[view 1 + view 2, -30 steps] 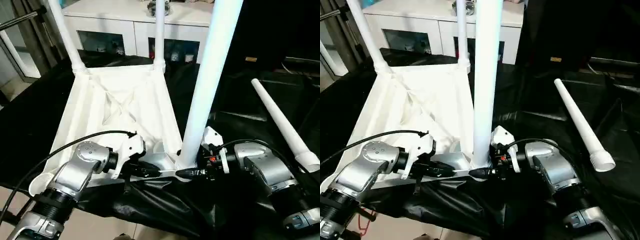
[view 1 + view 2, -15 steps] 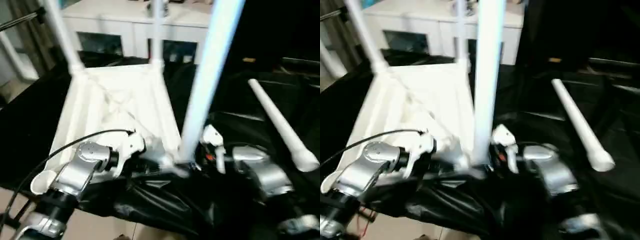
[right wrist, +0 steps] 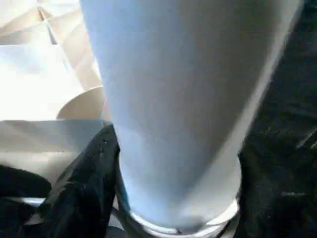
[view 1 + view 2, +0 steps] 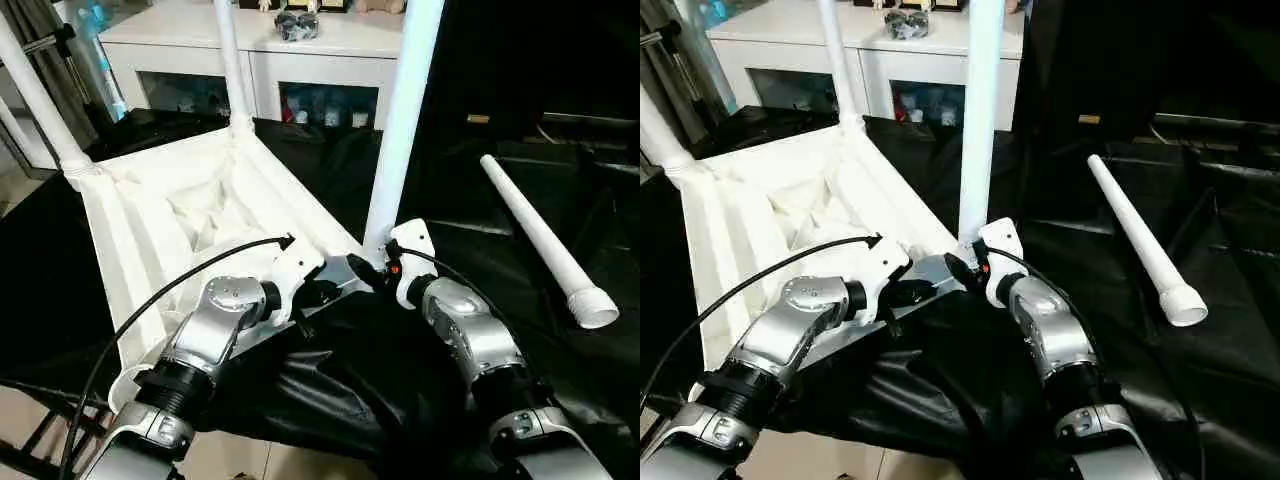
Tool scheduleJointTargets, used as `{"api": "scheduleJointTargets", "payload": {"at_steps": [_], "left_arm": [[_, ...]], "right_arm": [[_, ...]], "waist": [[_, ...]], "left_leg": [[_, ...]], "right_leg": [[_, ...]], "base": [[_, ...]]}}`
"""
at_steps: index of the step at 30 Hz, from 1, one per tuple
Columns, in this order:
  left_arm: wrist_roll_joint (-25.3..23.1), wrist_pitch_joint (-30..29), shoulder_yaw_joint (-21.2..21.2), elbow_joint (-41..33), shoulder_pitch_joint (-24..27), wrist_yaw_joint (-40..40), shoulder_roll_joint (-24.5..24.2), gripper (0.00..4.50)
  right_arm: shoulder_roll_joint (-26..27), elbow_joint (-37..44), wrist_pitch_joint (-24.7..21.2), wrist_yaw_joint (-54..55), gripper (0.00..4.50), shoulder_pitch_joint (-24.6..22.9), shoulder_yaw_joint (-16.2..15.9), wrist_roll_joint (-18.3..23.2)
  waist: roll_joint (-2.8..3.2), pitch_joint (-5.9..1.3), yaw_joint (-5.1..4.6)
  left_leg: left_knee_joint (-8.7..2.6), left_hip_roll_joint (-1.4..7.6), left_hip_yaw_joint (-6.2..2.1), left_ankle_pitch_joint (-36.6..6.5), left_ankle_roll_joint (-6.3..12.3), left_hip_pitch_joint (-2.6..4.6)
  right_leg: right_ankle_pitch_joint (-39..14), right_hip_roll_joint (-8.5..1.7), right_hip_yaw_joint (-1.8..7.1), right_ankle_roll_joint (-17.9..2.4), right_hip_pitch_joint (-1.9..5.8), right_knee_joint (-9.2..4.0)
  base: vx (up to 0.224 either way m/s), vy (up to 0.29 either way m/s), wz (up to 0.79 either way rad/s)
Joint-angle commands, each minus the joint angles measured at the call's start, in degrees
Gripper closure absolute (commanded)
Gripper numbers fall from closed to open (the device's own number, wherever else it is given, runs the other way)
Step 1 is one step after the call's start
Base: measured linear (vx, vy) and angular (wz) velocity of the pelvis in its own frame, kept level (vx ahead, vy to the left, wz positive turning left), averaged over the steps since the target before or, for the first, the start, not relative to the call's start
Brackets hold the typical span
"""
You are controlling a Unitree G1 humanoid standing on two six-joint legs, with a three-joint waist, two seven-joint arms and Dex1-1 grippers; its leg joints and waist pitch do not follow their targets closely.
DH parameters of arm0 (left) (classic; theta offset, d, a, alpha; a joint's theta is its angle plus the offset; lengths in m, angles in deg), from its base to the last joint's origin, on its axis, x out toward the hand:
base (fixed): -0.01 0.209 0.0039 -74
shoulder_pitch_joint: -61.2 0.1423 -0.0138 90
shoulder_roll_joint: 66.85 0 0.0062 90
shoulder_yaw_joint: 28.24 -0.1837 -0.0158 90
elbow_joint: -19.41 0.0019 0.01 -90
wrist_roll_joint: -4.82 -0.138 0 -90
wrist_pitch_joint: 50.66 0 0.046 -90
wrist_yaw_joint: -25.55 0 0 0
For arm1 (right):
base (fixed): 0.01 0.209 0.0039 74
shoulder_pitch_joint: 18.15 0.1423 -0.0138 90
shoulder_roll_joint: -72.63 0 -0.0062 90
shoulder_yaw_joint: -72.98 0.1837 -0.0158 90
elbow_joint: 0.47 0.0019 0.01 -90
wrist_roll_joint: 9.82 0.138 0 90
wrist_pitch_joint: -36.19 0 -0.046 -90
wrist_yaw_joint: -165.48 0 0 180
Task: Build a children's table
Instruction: Rotate leg to tighten
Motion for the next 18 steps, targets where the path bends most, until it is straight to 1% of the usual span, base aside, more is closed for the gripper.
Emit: {"api": "scheduleJointTargets", "payload": {"at_steps": [1,3,4,5,6,7,8,9,10,11,12,13,14,16,18], "left_arm": [[2.92,2.71,-3.34,-4.7,0.52,-6.01,0.27,4.5],[3.13,2.62,-3.51,-5.34,0.96,-7.04,-0.33,4.5],[3.54,2.9,-3.8,-6.32,1.59,-8.82,-1.34,4.5],[3.93,2.91,-3.98,-7.1,2.07,-10.24,-2.17,4.5],[4.24,2.89,-4.17,-7.83,2.53,-11.75,-3.19,4.5],[4.27,3.02,-4.23,-7.95,2.63,-12.2,-3.51,4.5],[4.33,3.34,-4.37,-8.21,2.84,-13.29,-4.26,4.5],[4.44,3.67,-4.48,-8.53,3.06,-14.65,-5.22,4.5],[4.62,4.17,-4.57,-8.81,3.31,-16.35,-6.45,4.5],[4.68,4.39,-4.64,-8.89,3.39,-17.11,-7.01,4.5],[4.64,5.0,-4.82,-8.98,3.5,-18.69,-8.25,4.5],[4.58,5.16,-4.87,-8.96,3.5,-18.99,-8.5,4.5],[4.78,5.49,-4.89,-9.0,3.55,-20.11,-9.17,4.5],[5.71,5.42,-4.7,-9.48,3.63,-22.44,-10.28,4.5],[6.45,5.24,-4.72,-9.97,3.65,-24.16,-11.11,4.5]], "right_arm": [[0.55,-0.07,-0.97,-7.76,0.95,-0.25,-5.24,0.74],[-0.28,0.49,-0.55,-9.56,0.69,-0.29,-5.55,0.75],[-1.81,1.82,-0.24,-12.91,0.69,-0.54,-6.17,1.08],[-3.29,3.24,-0.13,-16.15,0.69,-0.9,-6.77,1.63],[-5.26,5.13,-0.1,-20.18,0.69,-1.45,-7.56,2.44],[-5.8,5.65,-0.12,-21.29,0.69,-1.6,-7.7,2.66],[-7.03,6.83,-0.3,-23.75,0.69,-1.94,-7.99,3.2],[-8.6,8.31,-0.46,-26.97,0.69,-2.37,-8.31,3.8],[-10.54,9.71,0.21,-30.48,0.69,-2.85,-8.83,4.06],[-11.35,10.16,0.61,-31.8,0.69,-3.01,-9.06,4.08],[-12.82,10.8,1.0,-34.56,0.69,-3.21,-9.42,4.25],[-13.09,10.95,0.91,-35.14,0.69,-3.24,-9.47,4.36],[-13.93,11.44,0.61,-36.97,0.69,-3.36,-9.72,4.73],[-15.41,12.52,-0.03,-39.98,0.69,-3.58,-10.28,5.37],[-16.27,13.44,-0.88,-41.66,0.69,-3.7,-10.76,6.02]], "waist": [[-0.51,-3.01,0.2],[-0.48,-3.14,0.21],[-0.43,-3.2,0.35],[-0.42,-3.3,0.34],[-0.42,-3.32,0.34],[-0.28,-3.57,0.61],[-0.31,-3.57,0.6],[-0.34,-3.71,0.88],[-0.36,-3.72,1.18],[-0.36,-3.72,1.18],[-0.33,-3.73,1.55],[-0.3,-3.67,1.87],[-0.29,-3.53,1.98],[-0.18,-3.43,2.23],[-0.23,-3.26,2.33]], "left_leg": [[-4.3,0.75,-0.13,-15.81,0.76,-0.09],[-4.13,0.81,-0.03,-14.77,1.05,-0.01],[-3.91,0.86,0.19,-13.96,1.52,0.26],[-3.83,0.86,0.17,-12.7,1.94,0.09],[-3.83,0.85,0.09,-11.97,2.22,-0.11],[-3.44,0.96,0.24,-9.71,3.28,0.19],[-3.34,0.88,0.31,-9.13,3.75,0.16],[-3.18,0.89,0.31,-7.59,4.48,0.09],[-3.03,0.88,0.36,-6.74,5.22,0.08],[-3.03,0.88,0.36,-6.74,5.22,0.08],[-2.89,0.9,0.45,-6.32,5.74,0.03],[-2.91,0.97,0.54,-6.9,5.9,0.1],[-3.01,1.07,0.61,-8.15,5.68,0.2],[-3.22,1.17,0.54,-9.99,4.72,0.29],[-3.42,1.27,0.48,-11.47,3.86,0.32]], "right_leg": [[-16.56,-2.35,1.88,-9.64,2.49,-4.97],[-14.29,-2.28,1.92,-10.27,2.46,-4.77],[-11.84,-2.25,2.05,-11.23,2.25,-4.64],[-9.23,-2.18,2.01,-12.13,2.51,-4.22],[-7.89,-2.14,1.92,-12.38,2.76,-4.01],[-3.28,-2.04,1.95,-13.39,2.67,-3.55],[-1.76,-1.93,1.97,-13.97,2.65,-3.44],[0.66,-1.92,1.9,-14.73,2.89,-3.12],[2.0,-1.95,1.86,-15.14,2.97,-3.01],[2.0,-1.95,1.86,-15.14,2.97,-3.01],[2.59,-1.89,1.83,-15.34,2.96,-2.87],[2.05,-1.93,1.8,-15.5,2.86,-2.9],[0.45,-2.02,1.85,-15.57,2.69,-3.07],[-2.78,-2.12,1.85,-15.15,2.71,-3.28],[-5.26,-2.16,1.89,-14.74,2.65,-3.47]], "base": [[0.0,0.0,0.0],[0.0,0.0,0.0],[0.0,0.0,0.0],[0.0,0.0,0.0],[0.0,0.0,0.0],[0.0,0.0,0.0],[0.0,0.0,0.0],[0.06,0.018,0.03],[0.0,0.0,0.0],[0.0,0.0,0.0],[0.0,0.0,0.0],[0.0,0.0,0.0],[0.0,0.0,0.0],[0.0,0.0,0.0],[0.0,0.0,0.0]]}}
